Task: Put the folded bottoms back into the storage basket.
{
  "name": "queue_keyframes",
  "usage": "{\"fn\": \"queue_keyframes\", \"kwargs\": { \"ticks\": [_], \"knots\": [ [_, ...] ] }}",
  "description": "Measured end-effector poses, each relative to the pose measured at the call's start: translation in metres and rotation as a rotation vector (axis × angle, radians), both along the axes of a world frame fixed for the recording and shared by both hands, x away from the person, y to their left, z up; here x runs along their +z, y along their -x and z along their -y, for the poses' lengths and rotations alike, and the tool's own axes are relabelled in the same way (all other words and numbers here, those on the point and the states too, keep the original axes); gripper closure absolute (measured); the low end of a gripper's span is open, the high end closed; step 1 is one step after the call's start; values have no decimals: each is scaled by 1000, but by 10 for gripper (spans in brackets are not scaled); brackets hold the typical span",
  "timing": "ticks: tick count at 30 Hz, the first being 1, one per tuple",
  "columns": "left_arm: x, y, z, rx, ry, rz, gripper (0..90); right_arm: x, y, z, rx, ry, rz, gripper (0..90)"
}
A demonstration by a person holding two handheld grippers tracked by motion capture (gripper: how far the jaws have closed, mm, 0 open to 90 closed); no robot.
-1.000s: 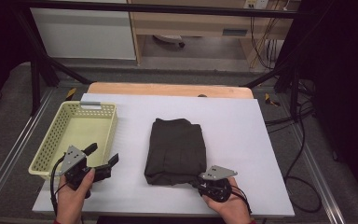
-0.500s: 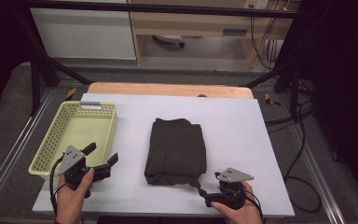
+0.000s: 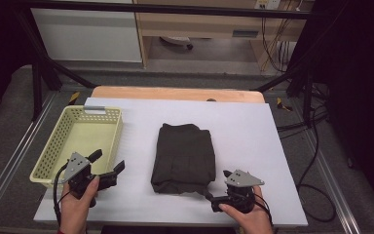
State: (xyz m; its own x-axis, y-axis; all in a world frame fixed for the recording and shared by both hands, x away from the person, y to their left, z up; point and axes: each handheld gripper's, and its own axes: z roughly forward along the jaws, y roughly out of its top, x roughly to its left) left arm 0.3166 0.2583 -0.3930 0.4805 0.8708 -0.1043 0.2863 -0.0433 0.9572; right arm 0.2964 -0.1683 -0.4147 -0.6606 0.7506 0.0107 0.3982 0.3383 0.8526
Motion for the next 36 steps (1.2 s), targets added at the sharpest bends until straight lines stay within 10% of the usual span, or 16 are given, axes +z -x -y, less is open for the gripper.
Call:
{"fn": "queue_keyframes", "kwargs": {
  "ticks": [26,29,36],
  "knots": [
    [-3,0,7,-21,8,-21,77,-37,-22,-42,85,105,-60,121],
    [-2,0,8,-23,-1,-17,78,-39,-20,-44,74,178,-14,240],
    [-1,0,5,-20,23,-18,78,-34,-23,-39,83,152,-16,431]
  ]
}}
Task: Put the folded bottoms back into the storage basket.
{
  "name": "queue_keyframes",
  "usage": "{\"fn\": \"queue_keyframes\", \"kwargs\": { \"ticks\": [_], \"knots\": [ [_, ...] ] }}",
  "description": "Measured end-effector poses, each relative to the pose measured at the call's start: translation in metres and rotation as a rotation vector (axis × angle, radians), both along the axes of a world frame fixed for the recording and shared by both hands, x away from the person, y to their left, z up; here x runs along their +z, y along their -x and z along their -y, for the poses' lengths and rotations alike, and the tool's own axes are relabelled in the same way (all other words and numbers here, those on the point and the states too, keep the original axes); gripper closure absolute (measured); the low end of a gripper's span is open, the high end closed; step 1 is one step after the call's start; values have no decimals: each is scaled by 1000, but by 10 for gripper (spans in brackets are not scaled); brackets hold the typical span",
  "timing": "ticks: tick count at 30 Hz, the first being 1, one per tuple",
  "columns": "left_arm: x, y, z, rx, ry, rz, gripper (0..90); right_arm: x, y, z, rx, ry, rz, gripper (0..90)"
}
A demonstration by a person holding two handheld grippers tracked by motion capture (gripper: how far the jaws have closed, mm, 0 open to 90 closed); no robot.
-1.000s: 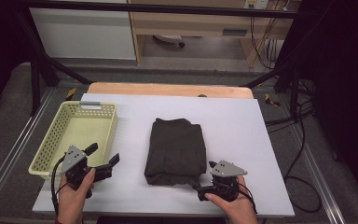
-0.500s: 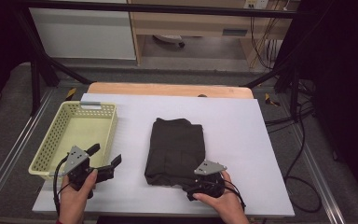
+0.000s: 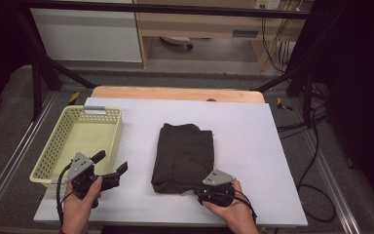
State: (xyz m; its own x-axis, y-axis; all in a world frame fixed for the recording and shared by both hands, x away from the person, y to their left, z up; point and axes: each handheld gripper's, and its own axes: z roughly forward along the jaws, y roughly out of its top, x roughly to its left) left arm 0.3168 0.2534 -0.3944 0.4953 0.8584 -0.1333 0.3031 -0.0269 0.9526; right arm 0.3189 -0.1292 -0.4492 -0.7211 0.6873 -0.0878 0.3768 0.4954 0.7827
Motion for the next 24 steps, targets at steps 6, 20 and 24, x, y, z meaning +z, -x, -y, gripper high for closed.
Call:
{"fn": "queue_keyframes", "kwargs": {
  "ticks": [6,20,24],
  "knots": [
    [2,2,-5,39,17,5,62,6,1,5,-2,-34,-17,609],
    [10,5,2,-11,36,0,65,12,22,14,15,-33,-26,618],
    [16,5,14,-4,-5,24,88,12,25,12,24,-24,-29,617]
  ]
}}
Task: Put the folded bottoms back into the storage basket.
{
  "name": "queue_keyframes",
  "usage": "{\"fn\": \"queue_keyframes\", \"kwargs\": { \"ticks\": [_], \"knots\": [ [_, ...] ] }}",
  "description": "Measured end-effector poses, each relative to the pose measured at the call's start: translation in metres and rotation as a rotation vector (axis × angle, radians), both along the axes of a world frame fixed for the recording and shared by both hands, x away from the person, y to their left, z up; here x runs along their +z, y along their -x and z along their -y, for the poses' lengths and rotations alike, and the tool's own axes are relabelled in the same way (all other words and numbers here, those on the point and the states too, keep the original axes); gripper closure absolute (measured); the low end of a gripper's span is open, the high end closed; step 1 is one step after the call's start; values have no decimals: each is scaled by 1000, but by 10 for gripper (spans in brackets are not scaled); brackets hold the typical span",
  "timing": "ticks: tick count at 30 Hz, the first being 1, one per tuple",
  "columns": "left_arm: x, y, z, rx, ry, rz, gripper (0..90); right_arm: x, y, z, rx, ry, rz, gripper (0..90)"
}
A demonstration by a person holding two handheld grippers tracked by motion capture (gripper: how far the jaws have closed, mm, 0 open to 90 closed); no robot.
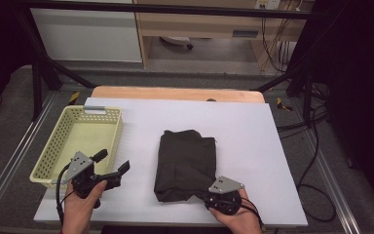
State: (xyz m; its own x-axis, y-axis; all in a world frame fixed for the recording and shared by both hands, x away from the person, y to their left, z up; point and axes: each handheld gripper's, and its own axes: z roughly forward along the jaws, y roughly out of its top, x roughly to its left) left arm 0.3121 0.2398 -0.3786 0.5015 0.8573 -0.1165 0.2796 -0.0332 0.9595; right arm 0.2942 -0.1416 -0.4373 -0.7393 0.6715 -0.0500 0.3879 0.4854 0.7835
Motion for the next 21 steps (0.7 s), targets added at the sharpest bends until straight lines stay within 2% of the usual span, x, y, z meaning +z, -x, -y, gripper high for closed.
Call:
{"fn": "queue_keyframes", "kwargs": {
  "ticks": [1,3,7,9,10,12,13,14,15,18,21],
  "knots": [
    [2,-2,5,15,-22,16,125,0,0,1,1,-2,-2,616],
    [5,-7,13,24,-55,8,137,0,0,1,0,-1,-3,615],
    [10,-24,33,-35,-92,-24,145,0,-1,0,5,5,-14,610],
    [11,-32,44,-62,-122,0,146,0,-2,0,8,12,-16,607],
    [11,-35,49,-84,-119,0,145,0,-2,0,7,18,-15,608],
    [10,-46,60,-111,-89,1,133,0,0,-3,7,41,1,608],
    [11,-55,69,-113,-91,15,132,-1,0,-3,5,41,0,608],
    [11,-55,69,-113,-91,15,131,-1,0,-3,3,38,1,608],
    [11,-61,73,-115,-104,18,131,-1,0,-3,3,38,1,608],
    [9,-82,80,-96,-121,3,132,-2,-1,-1,2,13,-9,602],
    [5,-100,81,-79,-96,-36,141,-3,-2,1,6,-1,-19,592]
  ]
}}
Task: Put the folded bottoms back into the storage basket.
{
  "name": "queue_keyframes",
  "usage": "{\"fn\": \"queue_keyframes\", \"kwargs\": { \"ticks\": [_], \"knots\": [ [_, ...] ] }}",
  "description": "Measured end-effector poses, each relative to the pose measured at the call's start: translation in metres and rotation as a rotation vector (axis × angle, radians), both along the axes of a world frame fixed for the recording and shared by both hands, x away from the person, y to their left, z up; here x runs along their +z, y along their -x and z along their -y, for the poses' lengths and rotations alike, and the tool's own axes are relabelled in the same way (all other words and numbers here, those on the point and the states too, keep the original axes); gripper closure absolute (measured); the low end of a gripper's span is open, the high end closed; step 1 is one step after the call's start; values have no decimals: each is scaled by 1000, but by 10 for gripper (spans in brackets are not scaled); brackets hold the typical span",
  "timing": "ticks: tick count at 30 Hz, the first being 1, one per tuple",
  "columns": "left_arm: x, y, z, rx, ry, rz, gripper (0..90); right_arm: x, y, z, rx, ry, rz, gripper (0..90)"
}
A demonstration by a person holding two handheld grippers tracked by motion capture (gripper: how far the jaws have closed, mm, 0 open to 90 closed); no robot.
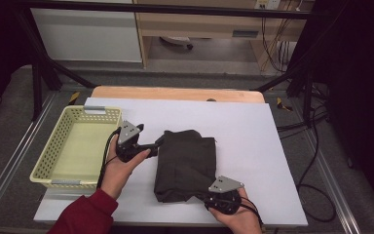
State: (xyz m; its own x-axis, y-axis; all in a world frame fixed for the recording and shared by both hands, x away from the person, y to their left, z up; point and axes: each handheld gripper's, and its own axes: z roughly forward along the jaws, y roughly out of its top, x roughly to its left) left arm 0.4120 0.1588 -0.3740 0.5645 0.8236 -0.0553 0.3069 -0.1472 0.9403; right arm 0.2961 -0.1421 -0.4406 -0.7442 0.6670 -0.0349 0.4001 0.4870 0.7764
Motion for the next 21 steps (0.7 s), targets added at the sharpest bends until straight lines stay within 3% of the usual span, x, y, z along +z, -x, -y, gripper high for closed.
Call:
{"fn": "queue_keyframes", "kwargs": {
  "ticks": [4,5,7,12,15,17,21],
  "knots": [
    [-10,-28,-1,25,34,-81,156,-1,-1,1,7,-4,-10,586],
    [-15,-37,0,44,17,-90,154,-1,0,0,10,5,-2,584],
    [-17,-41,3,44,14,-98,151,-2,0,0,10,4,0,584],
    [-27,-49,15,38,-54,-103,149,-3,0,0,10,-3,-5,576],
    [-34,-53,24,5,-69,-121,145,-3,0,0,8,-6,-2,575],
    [-39,-55,30,-17,-124,-113,147,-3,1,0,8,1,0,575],
    [-46,-58,37,-20,-130,-133,157,-3,0,0,9,-1,-2,574]
  ]
}}
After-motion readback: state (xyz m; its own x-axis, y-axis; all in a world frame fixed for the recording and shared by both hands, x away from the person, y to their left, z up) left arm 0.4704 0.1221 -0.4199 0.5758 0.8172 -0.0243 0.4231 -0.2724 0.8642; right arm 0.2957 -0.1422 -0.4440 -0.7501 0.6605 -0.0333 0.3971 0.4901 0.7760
